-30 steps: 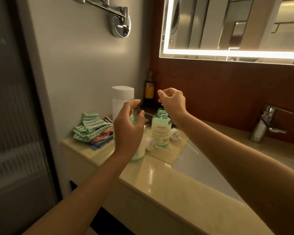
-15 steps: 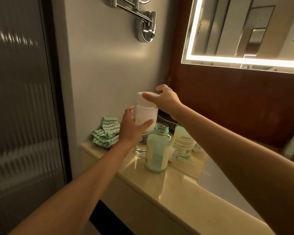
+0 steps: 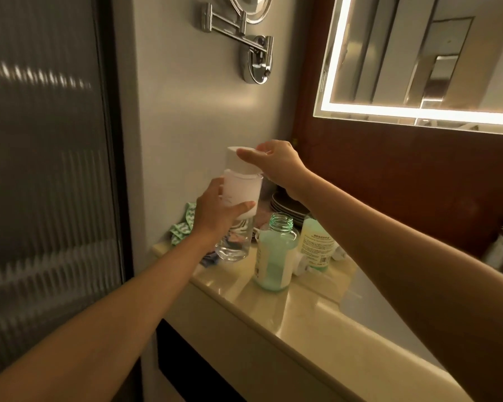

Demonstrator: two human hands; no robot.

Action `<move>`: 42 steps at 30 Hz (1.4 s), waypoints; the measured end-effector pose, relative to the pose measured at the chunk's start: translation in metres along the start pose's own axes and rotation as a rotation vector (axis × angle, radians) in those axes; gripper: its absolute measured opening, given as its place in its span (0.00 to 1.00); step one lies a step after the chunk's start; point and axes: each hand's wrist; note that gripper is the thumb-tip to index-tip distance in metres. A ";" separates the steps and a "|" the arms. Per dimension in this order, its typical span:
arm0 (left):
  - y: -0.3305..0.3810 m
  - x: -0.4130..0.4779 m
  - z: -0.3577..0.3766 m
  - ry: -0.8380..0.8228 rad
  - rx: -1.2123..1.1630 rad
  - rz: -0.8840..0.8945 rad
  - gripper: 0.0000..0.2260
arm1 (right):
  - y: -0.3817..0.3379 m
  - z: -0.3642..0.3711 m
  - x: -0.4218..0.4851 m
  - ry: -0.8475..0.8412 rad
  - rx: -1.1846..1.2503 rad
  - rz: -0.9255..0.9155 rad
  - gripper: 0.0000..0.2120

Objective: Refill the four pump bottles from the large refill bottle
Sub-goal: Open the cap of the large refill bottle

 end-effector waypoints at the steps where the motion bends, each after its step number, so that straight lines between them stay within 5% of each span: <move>1: 0.004 -0.001 -0.006 0.004 0.000 0.005 0.27 | -0.006 -0.002 -0.003 0.002 0.003 -0.001 0.25; 12: 0.051 -0.069 -0.051 -0.032 -0.042 0.018 0.26 | -0.048 -0.048 -0.069 -0.022 -0.048 -0.055 0.27; 28: 0.068 -0.164 0.044 -0.316 -0.171 0.041 0.29 | 0.039 -0.155 -0.135 0.153 -0.112 0.124 0.27; 36: 0.058 -0.159 0.046 -0.370 -0.116 0.156 0.31 | 0.030 -0.161 -0.127 -0.054 -0.021 0.269 0.25; 42: 0.053 -0.159 0.048 -0.335 -0.122 0.184 0.31 | 0.030 -0.143 -0.120 0.073 -0.371 0.008 0.32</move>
Point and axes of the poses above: each hand's wrist, its own x-axis towards the middle knuckle, its own z-axis out of the palm, y = z × x, and after that the axes turned 12 degrees about y, right-handed
